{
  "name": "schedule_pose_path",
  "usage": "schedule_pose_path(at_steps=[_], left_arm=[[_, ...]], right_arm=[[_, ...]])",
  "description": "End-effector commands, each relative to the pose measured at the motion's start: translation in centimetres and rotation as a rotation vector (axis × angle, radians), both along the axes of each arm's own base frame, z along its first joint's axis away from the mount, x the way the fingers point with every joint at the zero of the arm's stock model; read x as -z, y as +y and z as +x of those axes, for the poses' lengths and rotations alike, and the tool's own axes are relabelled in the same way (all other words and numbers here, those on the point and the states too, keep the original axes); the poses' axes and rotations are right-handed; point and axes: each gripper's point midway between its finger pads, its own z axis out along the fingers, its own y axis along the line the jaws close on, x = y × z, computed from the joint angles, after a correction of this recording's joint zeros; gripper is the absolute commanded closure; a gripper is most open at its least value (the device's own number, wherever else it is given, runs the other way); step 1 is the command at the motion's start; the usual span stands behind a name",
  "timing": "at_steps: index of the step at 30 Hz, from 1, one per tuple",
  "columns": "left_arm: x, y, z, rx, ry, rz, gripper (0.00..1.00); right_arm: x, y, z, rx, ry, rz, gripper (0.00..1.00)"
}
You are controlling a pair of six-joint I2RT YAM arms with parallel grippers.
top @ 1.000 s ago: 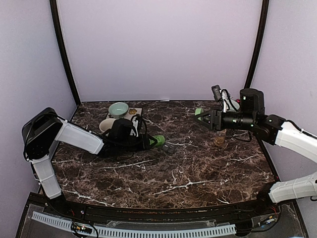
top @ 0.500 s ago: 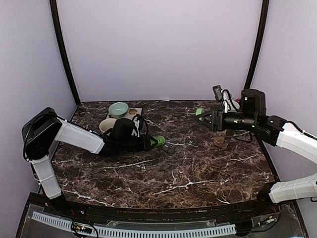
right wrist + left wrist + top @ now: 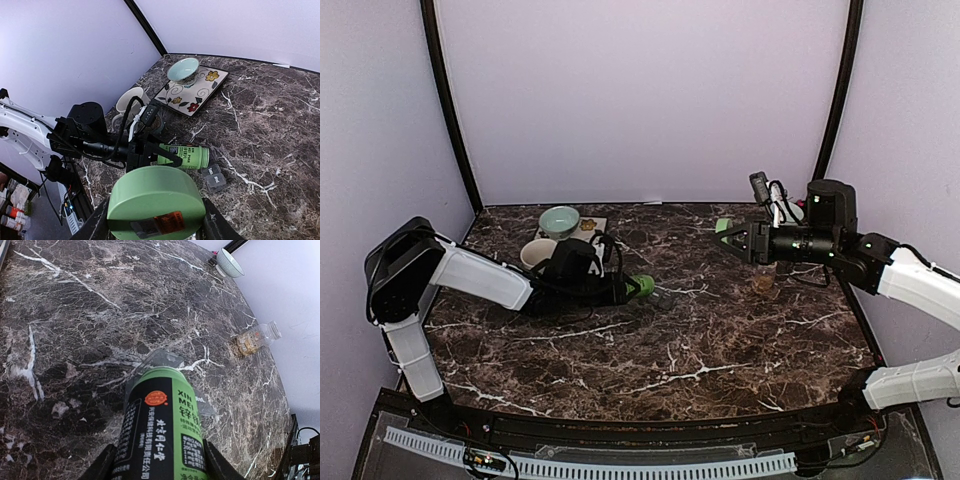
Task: Sort the pills into containers
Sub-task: Pour the pill into the compartment of the pill container.
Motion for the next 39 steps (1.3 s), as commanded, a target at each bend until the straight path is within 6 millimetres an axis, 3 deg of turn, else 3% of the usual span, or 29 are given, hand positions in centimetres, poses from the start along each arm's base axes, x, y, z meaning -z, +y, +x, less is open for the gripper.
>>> schedule_pose_path(at_steps=[1,39], left_arm=[[-3.84,-0.5,0.51,0.001,-0.075,-0.039,1.0],[-3.71,-0.79,0.55,-0.003,-0.081,0.004,1.0]], right_arm=[[-1.01,-0.11,-0.1,-0.002,-0.027,0.033,0.74],[-1.06,-0.25,-0.34,-0.002,-0.026,0.036,0.74]])
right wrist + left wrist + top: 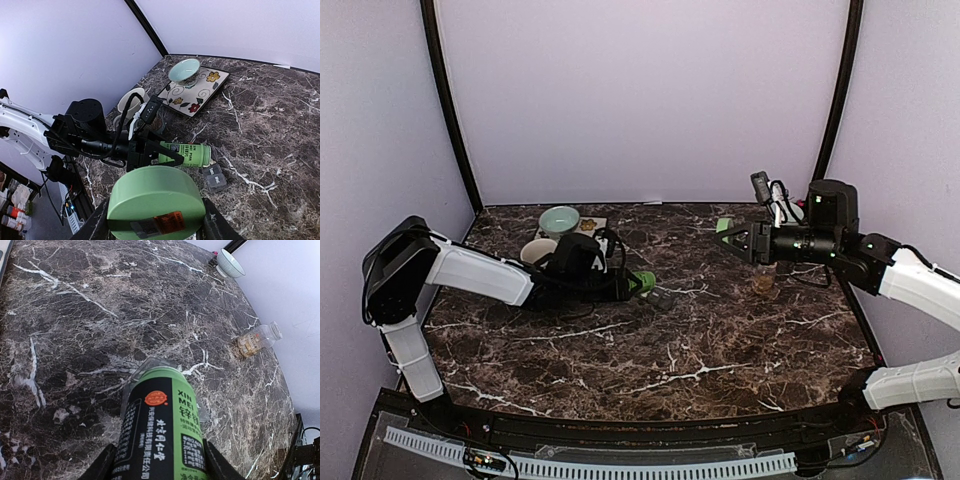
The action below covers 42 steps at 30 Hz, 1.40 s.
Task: Sort the pills into containers
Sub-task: Pour the pill into the compartment of the pill container.
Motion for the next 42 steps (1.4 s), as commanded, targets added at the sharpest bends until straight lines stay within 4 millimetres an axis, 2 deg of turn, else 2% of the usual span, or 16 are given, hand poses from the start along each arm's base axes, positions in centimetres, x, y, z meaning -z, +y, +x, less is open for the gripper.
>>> schedule_pose_path(at_steps=[1,9,27,38,42], left_arm=[[-2.6,-0.5,0.1,0.007,-0.054,-0.044,1.0],[-1.9,0.1,-1.2,-0.007,-0.046,-0.172,1.0],[-3.5,0.3,-1.8,-0.006,-0.105,-0.3,1.0],[-3.3,1.1,-2.3,-0.022,-0.101,-0.337,1.0],[-4.1,1.1,-2.7,-0.013,-0.11,-0.391,1.0]], right_arm=[[-0.8,-0.2,-0.1,0.0,-0.022,0.03,0.74],[-0.7,-0.3,-0.3,-0.001,-0.016,0.025,0.74],[-1.0,-0.3,-0.4,-0.002,-0.012,0.027,0.74],[-1.0,-0.5,-0.6,0.0,-0.005,0.026,0.74],[-1.1,-0.4,-0.8,-0.011,-0.002,0.028,0.75]])
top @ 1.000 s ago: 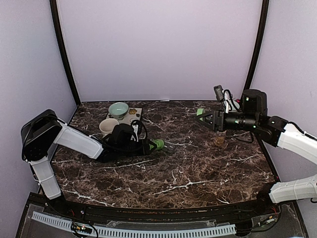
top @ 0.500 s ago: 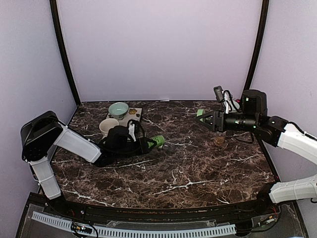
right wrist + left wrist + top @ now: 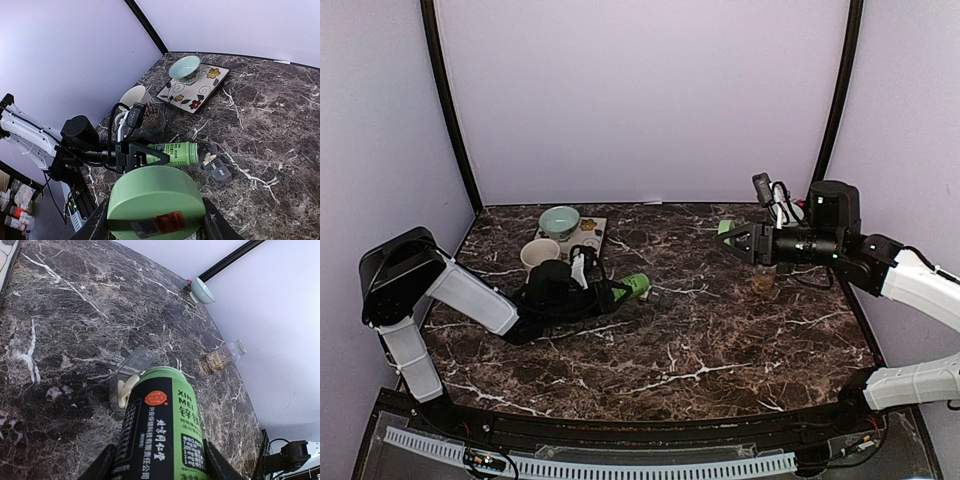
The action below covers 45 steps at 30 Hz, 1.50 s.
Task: Sort the pills into containers
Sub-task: Pour the pill into the compartment of the pill container.
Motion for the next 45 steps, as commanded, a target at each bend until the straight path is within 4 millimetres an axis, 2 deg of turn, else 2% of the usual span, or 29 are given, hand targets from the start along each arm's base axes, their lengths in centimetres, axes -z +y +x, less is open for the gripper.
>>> schedule_pose_path(at_steps=[1,12,19,25,32,39,40,45], left_arm=[[-4.3,-0.4,-0.4,0.017,-0.074,-0.147,1.0],[-8.2,-0.6,-1.7,0.14,-0.064,-0.41,1.0],[-10.8,-1.1,-3.1,0.261,-0.041,-0.536,1.0],[-13.4,-1.5,-4.1,0.351,-0.042,-0.586,1.0],[-17.5,-1.8,-5.7,0.479,-0.051,-0.64,1.0],[-20.9,-0.6,-7.4,0.601,-0.043,-0.71,1.0],[-21.3,-0.3,-7.5,0.61,-0.044,-0.719,1.0],[-22.9,0.4,-8.5,0.684,-0.036,-0.739,1.0]], right_arm=[[-1.0,-0.1,-0.4,-0.015,-0.018,0.025,0.75],[-0.1,1.0,-1.4,-0.106,0.012,0.022,0.75],[-0.5,1.7,-2.1,-0.17,0.001,0.002,0.75],[-2.0,2.8,-2.6,-0.213,-0.028,0.007,0.75],[-4.0,5.0,-3.7,-0.276,-0.059,0.003,0.75],[-4.8,6.9,-4.6,-0.325,-0.066,-0.023,0.75],[-5.8,7.3,-4.8,-0.335,-0.083,-0.019,0.75],[-7.0,8.5,-5.4,-0.377,-0.102,-0.042,0.75]])
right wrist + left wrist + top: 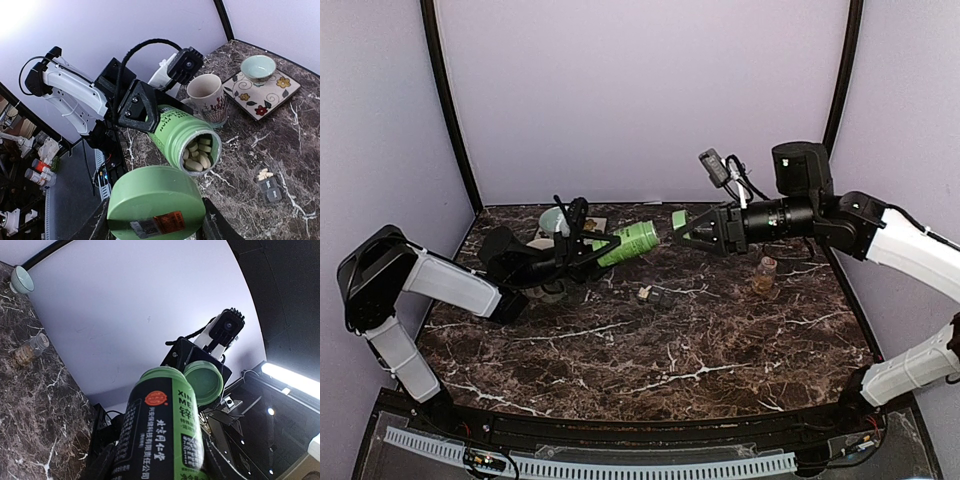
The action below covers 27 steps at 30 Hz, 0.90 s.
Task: Sort the pills into containers
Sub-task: Screw the lid of the pill bottle onto the pill bottle.
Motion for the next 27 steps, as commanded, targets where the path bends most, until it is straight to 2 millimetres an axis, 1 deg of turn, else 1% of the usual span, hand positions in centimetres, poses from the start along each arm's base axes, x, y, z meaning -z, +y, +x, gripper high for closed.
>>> schedule_pose_path(at_steps=[1,7,13,27], left_arm=[[-4.9,1.0,-2.5,0.116,-0.097,-0.088,1.0],[-6.4,1.6,-3.4,0.169,-0.111,-0.104,1.0],[-7.6,1.8,-4.3,0.217,-0.123,-0.114,1.0],[-7.8,1.8,-4.6,0.228,-0.127,-0.098,1.0]], right_arm=[[-2.2,1.0,-0.5,-0.036,-0.061,-0.001,0.75],[-2.0,1.9,-0.9,-0.077,-0.064,-0.039,0.75],[-1.9,2.5,-0.8,-0.091,-0.071,-0.049,0.75],[-2.4,3.2,-1.2,-0.118,-0.074,-0.033,0.74]])
